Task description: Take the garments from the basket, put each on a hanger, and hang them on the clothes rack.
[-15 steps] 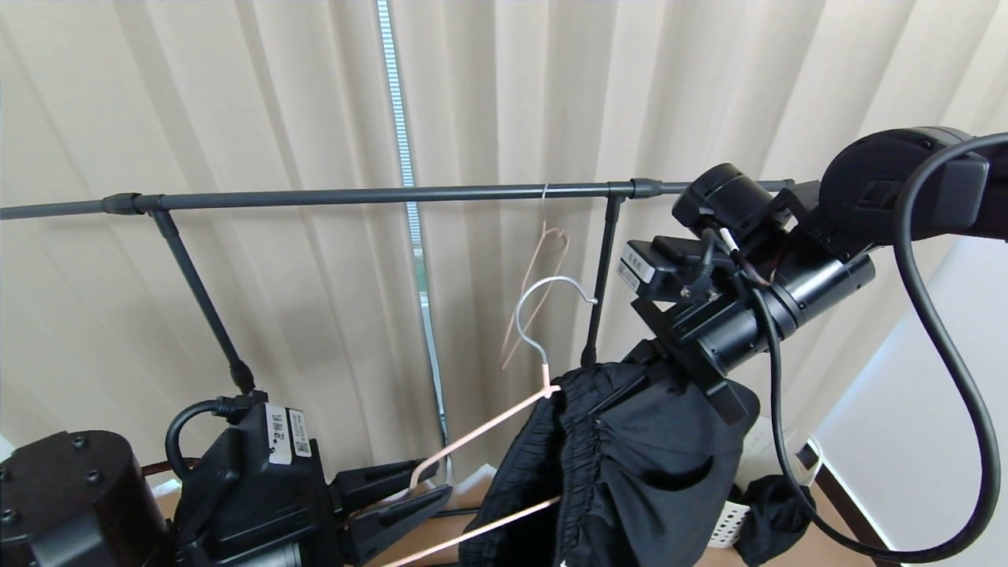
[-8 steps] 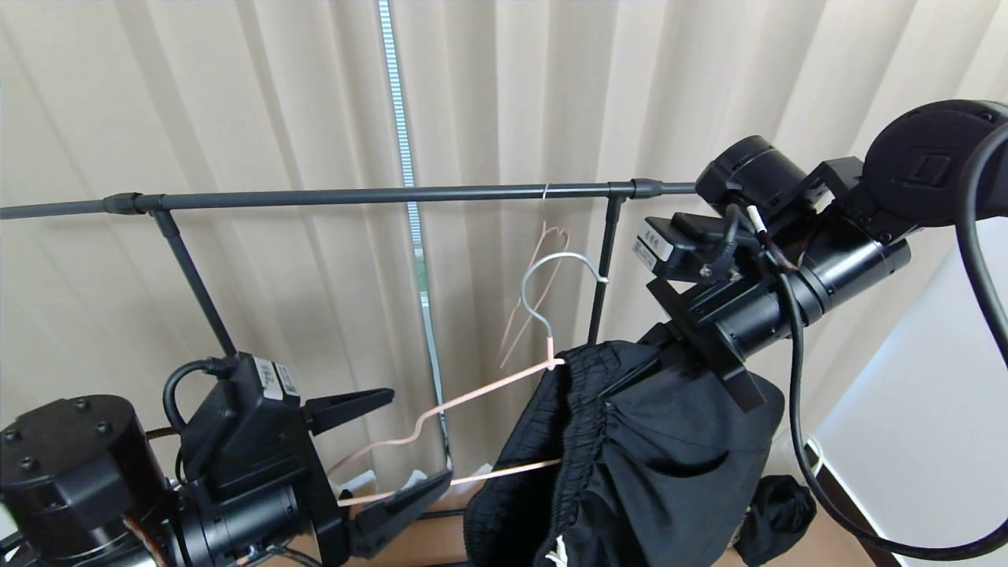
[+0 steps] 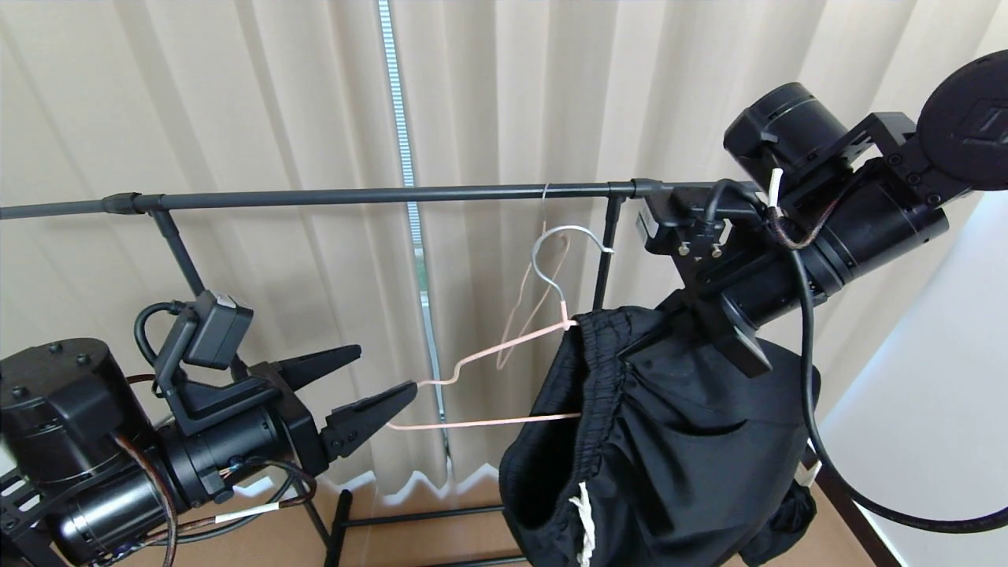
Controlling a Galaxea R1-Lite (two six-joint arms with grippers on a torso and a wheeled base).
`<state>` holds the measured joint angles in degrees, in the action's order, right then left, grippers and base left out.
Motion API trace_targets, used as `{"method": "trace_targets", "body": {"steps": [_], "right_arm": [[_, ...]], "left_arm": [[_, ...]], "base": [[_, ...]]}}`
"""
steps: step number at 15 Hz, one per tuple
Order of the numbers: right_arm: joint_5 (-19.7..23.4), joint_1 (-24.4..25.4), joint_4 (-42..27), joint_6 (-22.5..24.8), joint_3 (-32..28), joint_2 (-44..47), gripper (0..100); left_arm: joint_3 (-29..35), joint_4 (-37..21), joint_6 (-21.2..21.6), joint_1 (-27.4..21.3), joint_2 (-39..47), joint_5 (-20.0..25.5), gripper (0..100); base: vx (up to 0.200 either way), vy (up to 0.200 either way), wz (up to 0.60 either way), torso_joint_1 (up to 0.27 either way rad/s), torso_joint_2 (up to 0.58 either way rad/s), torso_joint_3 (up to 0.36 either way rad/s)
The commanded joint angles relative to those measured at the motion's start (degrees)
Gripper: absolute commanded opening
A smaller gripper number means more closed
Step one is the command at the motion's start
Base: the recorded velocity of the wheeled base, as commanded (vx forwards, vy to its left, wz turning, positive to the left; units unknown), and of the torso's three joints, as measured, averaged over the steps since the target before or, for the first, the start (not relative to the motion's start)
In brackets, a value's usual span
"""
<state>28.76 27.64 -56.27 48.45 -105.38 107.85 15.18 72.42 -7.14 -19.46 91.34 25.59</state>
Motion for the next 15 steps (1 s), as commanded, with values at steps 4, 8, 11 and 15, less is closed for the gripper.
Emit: {"method": "trace_targets", "body": {"steps": [4, 8, 11, 15], "right_arm": [[-4.9, 0.0, 0.5, -4.6, -4.8, -0.4, 0], [-5.2, 0.0, 7.8, -8.6, -3.7, -0.9, 0], [-9.1, 0.3, 10.0, -8.9, -3.4, -1.7, 0], [-9.3, 2.0, 11.5, -9.5, -0.9, -3.0, 0]], "left_arm": [[0.4, -0.3, -0.2, -0.1, 1.8, -0.1, 100], [0.1, -1.0, 0.0, -3.6, 4.4, -2.3, 100], [1.7, -4.6, 0.1, -8.1, 7.4, -8.0, 100], [5.8, -8.4, -0.9, -13.4, 12.2, -18.9, 100]], "base": [[0.0, 0.0, 0.0, 0.0, 0.0, 0.0], [0.0, 0.0, 0.0, 0.0, 0.0, 0.0], [0.0, 0.0, 0.0, 0.0, 0.0, 0.0], [0.0, 0.0, 0.0, 0.0, 0.0, 0.0]]}}
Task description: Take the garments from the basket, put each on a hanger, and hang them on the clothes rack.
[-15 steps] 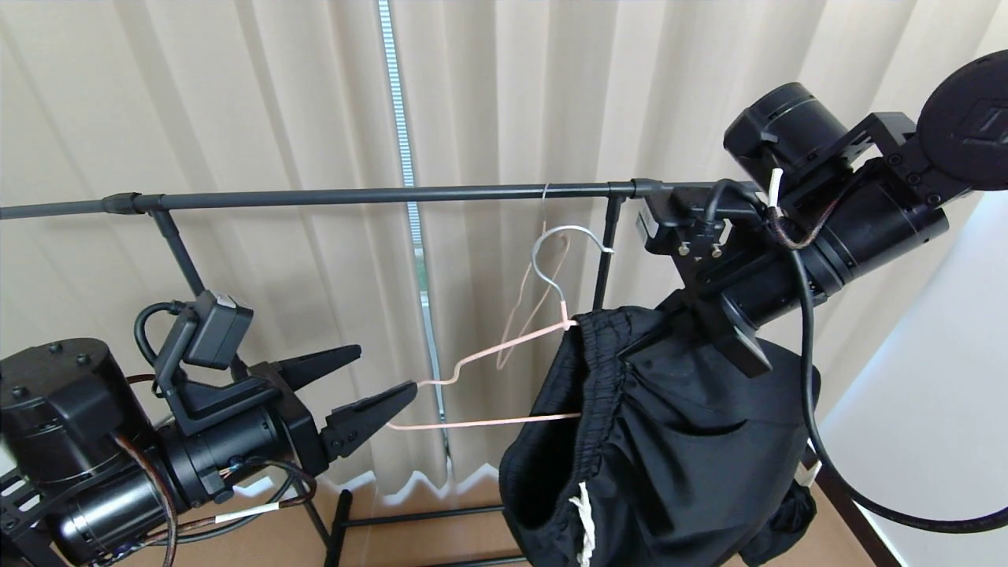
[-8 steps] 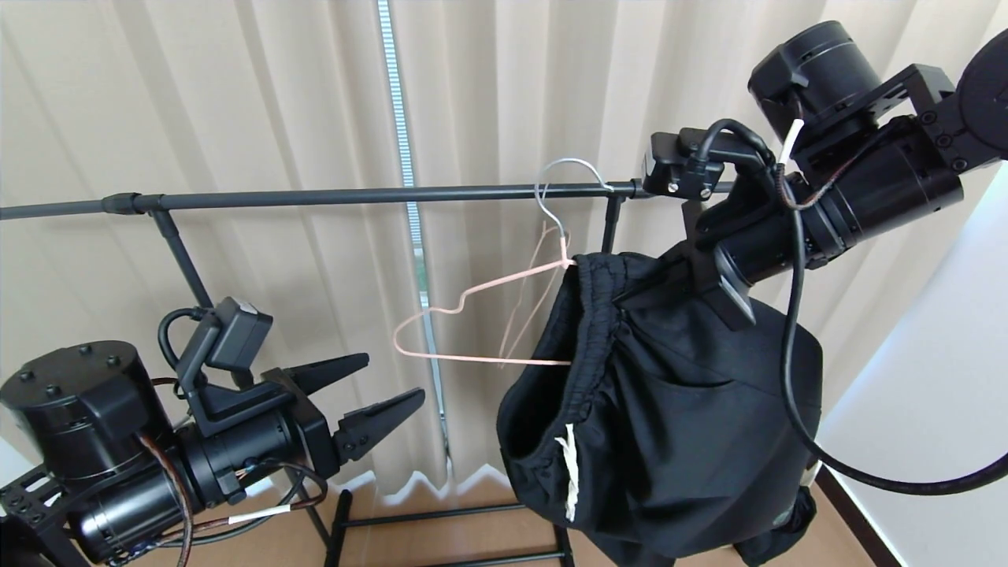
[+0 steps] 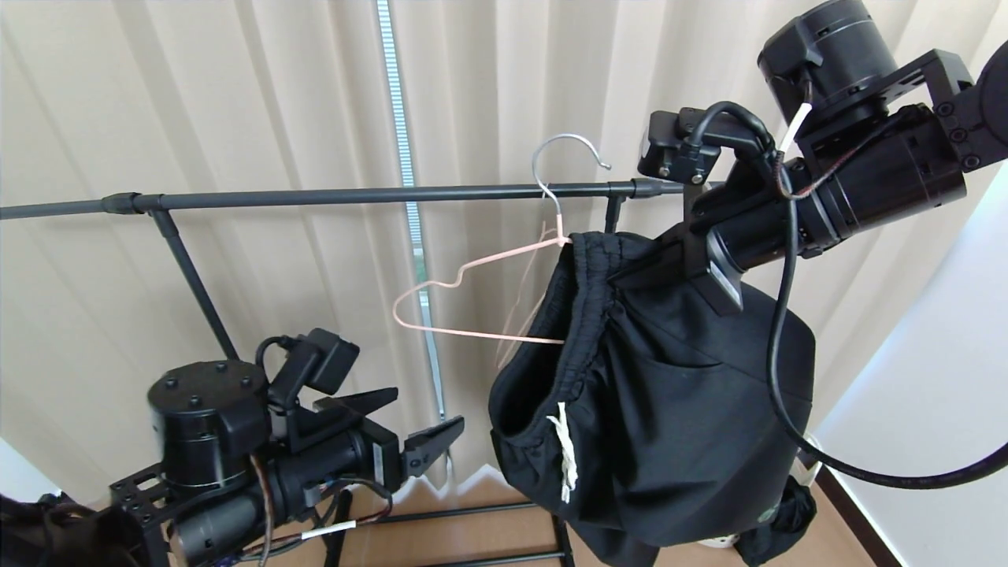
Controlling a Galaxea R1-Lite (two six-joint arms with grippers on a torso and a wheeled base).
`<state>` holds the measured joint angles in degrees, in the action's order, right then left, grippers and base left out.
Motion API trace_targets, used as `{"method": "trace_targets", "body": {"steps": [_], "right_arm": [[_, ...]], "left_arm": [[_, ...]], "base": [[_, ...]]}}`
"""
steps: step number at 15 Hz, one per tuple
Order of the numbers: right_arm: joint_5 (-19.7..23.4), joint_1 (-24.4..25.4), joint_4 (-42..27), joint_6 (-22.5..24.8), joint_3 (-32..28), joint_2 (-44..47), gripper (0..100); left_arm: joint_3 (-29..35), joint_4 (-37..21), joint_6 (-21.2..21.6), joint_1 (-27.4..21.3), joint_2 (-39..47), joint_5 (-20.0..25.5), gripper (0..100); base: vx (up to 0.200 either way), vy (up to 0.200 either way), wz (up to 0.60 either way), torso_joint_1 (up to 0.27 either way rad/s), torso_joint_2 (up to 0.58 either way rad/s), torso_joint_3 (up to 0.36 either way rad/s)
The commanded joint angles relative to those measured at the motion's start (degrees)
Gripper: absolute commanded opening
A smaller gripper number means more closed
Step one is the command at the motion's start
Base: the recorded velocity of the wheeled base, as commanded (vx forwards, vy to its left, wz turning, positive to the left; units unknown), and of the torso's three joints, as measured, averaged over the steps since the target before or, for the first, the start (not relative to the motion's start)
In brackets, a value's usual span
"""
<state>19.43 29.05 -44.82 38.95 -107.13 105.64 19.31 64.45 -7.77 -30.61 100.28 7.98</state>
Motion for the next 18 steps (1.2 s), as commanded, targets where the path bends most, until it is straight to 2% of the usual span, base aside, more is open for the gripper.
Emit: {"method": "trace_targets", "body": {"steps": [1, 4, 8, 11, 14, 18], "right_arm": [[0.2, 0.9, 0.2, 0.0, 2.2, -1.6, 0], [0.4, 0.9, 0.7, 0.0, 4.6, -3.1, 0], [0.4, 2.2, 7.4, -0.6, 10.9, -5.5, 0], [0.7, 2.2, 8.4, -0.8, 11.9, -6.6, 0], [5.6, 2.2, 8.5, -0.7, 12.6, -7.9, 0], [6.2, 2.2, 8.6, -0.8, 13.1, -8.2, 0]], "left_arm": [[2.8, -0.6, -2.3, -3.4, 4.6, -3.2, 100], [4.2, -0.6, -5.7, -5.2, 6.7, -4.7, 100], [4.7, -0.5, -5.9, -5.9, 8.7, -6.1, 100], [5.3, -0.4, -6.1, -6.0, 10.2, -7.2, 100], [6.3, -0.3, -6.4, -6.4, 12.7, -9.0, 100], [6.3, -0.2, -6.7, -7.4, 12.9, -10.1, 100]], "base": [[0.0, 0.0, 0.0, 0.0, 0.0, 0.0], [0.0, 0.0, 0.0, 0.0, 0.0, 0.0], [0.0, 0.0, 0.0, 0.0, 0.0, 0.0], [0.0, 0.0, 0.0, 0.0, 0.0, 0.0], [0.0, 0.0, 0.0, 0.0, 0.0, 0.0], [0.0, 0.0, 0.0, 0.0, 0.0, 0.0]]}}
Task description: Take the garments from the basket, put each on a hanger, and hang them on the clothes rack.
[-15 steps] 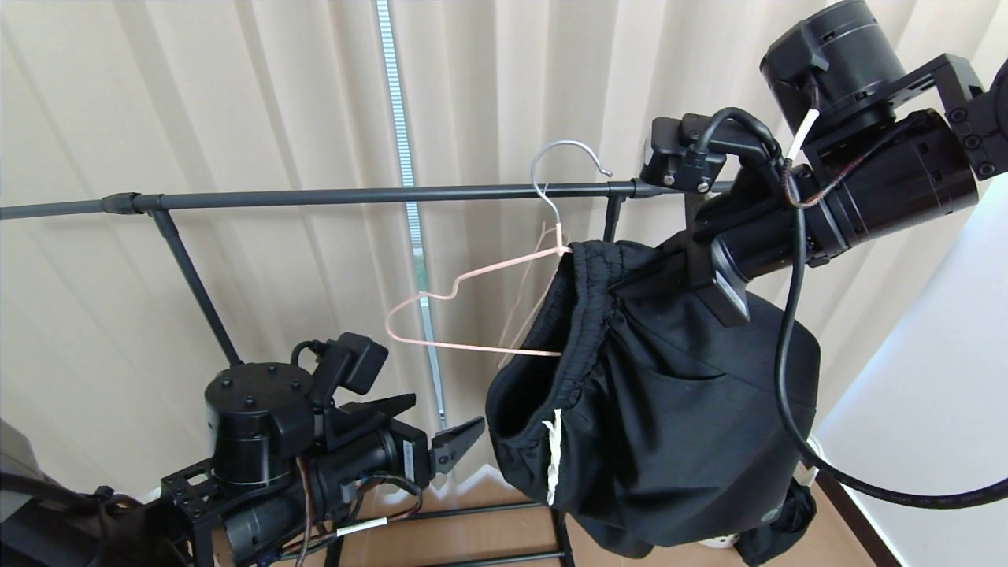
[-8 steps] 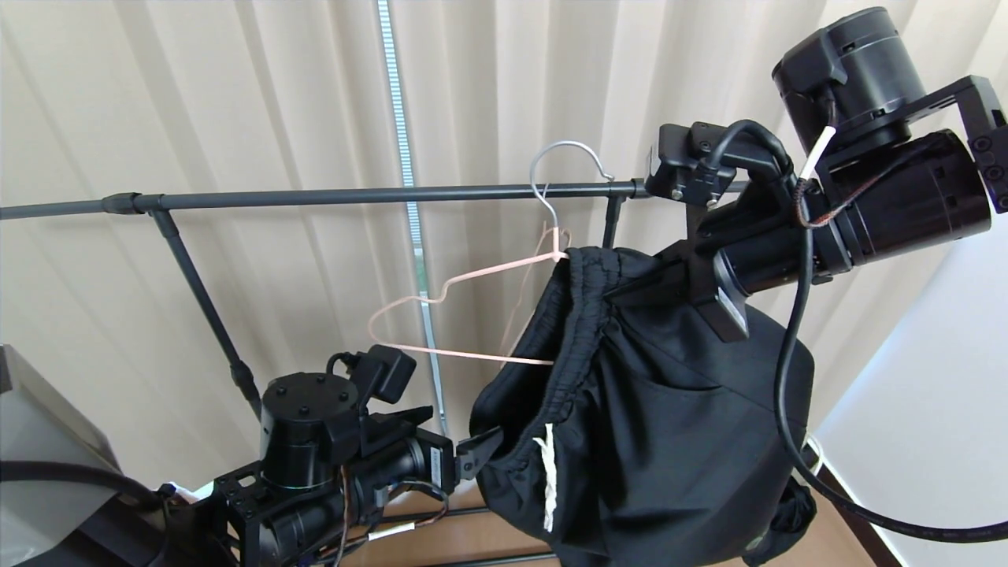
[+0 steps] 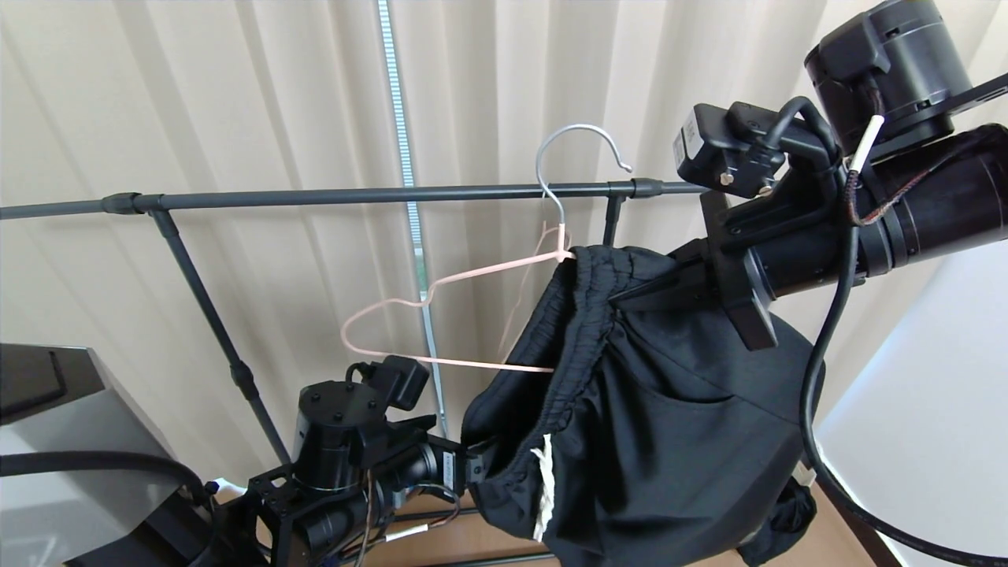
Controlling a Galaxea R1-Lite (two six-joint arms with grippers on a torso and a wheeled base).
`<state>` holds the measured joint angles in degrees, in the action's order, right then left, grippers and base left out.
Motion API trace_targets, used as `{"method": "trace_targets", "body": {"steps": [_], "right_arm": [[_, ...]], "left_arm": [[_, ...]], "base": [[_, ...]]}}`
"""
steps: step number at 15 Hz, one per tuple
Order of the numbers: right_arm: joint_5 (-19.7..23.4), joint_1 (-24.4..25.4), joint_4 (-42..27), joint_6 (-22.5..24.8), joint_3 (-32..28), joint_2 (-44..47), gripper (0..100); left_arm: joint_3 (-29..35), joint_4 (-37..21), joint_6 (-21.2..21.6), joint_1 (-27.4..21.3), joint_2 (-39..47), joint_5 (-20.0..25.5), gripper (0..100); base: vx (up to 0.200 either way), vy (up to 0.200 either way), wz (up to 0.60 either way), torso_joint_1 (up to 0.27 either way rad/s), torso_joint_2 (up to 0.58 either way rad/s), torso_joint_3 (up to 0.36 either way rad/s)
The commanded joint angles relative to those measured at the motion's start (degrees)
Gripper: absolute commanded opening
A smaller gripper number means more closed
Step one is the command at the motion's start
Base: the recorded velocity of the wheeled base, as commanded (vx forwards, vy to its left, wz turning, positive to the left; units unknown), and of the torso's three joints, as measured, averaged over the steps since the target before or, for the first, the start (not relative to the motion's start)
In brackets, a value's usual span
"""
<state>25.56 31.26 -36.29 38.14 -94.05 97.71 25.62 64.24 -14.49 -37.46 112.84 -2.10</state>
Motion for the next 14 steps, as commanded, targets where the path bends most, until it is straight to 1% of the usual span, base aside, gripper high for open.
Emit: {"method": "trace_targets", "body": {"steps": [1, 3, 5, 6, 7, 8, 10, 12, 13, 14], "right_arm": [[0.0, -0.1, 0.1, 0.0, 0.0, -0.3, 0], [0.0, -1.3, 0.2, -0.5, 1.1, -0.3, 0], [0.1, -5.0, 0.2, -0.8, 3.4, 0.0, 0], [0.8, -5.9, 0.3, -0.8, 4.7, -0.1, 0], [0.8, -5.9, 0.3, -0.8, 4.7, -0.1, 0], [6.0, -9.0, 0.3, -0.7, 8.4, -0.4, 0], [6.4, -11.5, 0.3, -0.7, 10.3, -0.6, 0], [8.7, -13.6, 1.1, -0.6, 14.2, -1.5, 0], [8.8, -14.0, 2.4, -0.7, 15.9, -2.0, 0], [8.8, -14.7, 7.2, -0.7, 21.0, -3.3, 0]], "left_arm": [[0.0, 0.0, 0.0, -0.5, 0.4, 0.0, 0], [-0.1, 0.1, 0.1, -0.3, -0.1, -0.1, 0], [0.0, 0.1, 0.1, 0.5, -2.2, -0.1, 0], [0.0, 0.1, 0.2, 1.2, -2.5, 0.0, 0], [0.0, 0.1, 0.2, 1.2, -2.5, 0.0, 0], [0.3, 0.1, 0.3, 3.5, -2.6, 0.1, 0], [0.6, 0.1, 0.4, 4.4, -2.6, 0.2, 0], [1.0, 0.0, 0.5, 5.6, -2.5, 0.3, 0], [1.0, 0.0, 0.5, 5.7, -2.4, 0.3, 0], [1.4, 0.0, 0.5, 6.5, -2.3, 0.3, 0]], "base": [[0.0, 0.0, 0.0, 0.0, 0.0, 0.0], [0.0, 0.0, 0.0, 0.0, 0.0, 0.0], [0.0, 0.0, 0.0, 0.0, 0.0, 0.0], [0.0, 0.0, 0.0, 0.0, 0.0, 0.0], [0.0, 0.0, 0.0, 0.0, 0.0, 0.0], [0.0, 0.0, 0.0, 0.0, 0.0, 0.0], [0.0, 0.0, 0.0, 0.0, 0.0, 0.0], [0.0, 0.0, 0.0, 0.0, 0.0, 0.0], [0.0, 0.0, 0.0, 0.0, 0.0, 0.0], [0.0, 0.0, 0.0, 0.0, 0.0, 0.0]]}}
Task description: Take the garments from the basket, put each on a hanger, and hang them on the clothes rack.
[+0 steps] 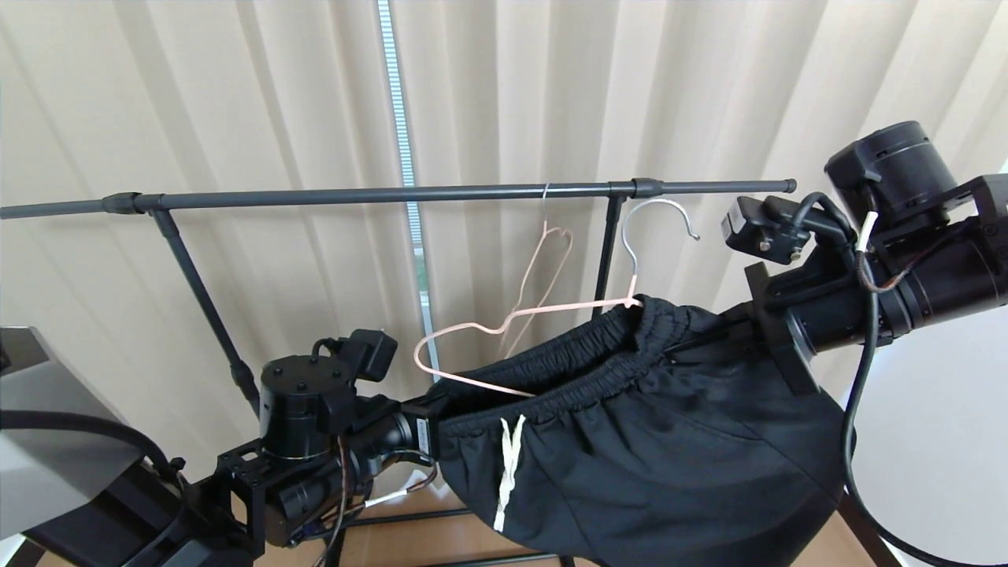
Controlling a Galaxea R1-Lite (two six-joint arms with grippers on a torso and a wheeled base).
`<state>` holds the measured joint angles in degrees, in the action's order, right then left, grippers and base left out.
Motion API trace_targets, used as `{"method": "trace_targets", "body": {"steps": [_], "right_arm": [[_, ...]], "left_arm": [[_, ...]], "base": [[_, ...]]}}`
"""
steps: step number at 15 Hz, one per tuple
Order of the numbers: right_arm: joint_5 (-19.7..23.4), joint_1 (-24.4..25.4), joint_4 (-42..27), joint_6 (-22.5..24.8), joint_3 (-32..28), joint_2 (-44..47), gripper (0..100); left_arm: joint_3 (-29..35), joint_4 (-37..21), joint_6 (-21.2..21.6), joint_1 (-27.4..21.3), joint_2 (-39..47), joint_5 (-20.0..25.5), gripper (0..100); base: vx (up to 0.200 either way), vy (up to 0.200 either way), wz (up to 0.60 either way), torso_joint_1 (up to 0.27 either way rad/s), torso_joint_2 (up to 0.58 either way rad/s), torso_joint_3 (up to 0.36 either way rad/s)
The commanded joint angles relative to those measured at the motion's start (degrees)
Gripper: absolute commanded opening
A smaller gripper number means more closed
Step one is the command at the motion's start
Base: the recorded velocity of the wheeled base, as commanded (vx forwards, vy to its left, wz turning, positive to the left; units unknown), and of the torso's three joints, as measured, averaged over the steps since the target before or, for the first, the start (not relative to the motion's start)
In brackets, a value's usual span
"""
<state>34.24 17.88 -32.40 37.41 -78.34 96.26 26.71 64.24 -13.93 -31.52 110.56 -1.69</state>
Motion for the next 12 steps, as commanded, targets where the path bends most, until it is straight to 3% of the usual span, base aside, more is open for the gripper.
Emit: {"method": "trace_targets", "body": {"steps": [1, 6, 12], "right_arm": [[0.1, -1.8, 6.7, 0.0, 8.6, -2.7, 0], [0.0, -2.7, 17.0, 0.3, 22.2, -5.8, 0], [-1.4, -2.5, 21.2, 0.7, 29.1, -7.9, 0]], "left_arm": [[0.3, 0.0, 0.0, 0.7, 0.2, -0.1, 0], [0.6, 0.0, 0.0, 2.3, 0.3, 0.6, 0], [1.1, 0.0, 0.0, 3.9, 0.4, 1.2, 0]], "base": [[0.0, 0.0, 0.0, 0.0, 0.0, 0.0], [0.0, 0.0, 0.0, 0.0, 0.0, 0.0], [0.0, 0.0, 0.0, 0.0, 0.0, 0.0]]}}
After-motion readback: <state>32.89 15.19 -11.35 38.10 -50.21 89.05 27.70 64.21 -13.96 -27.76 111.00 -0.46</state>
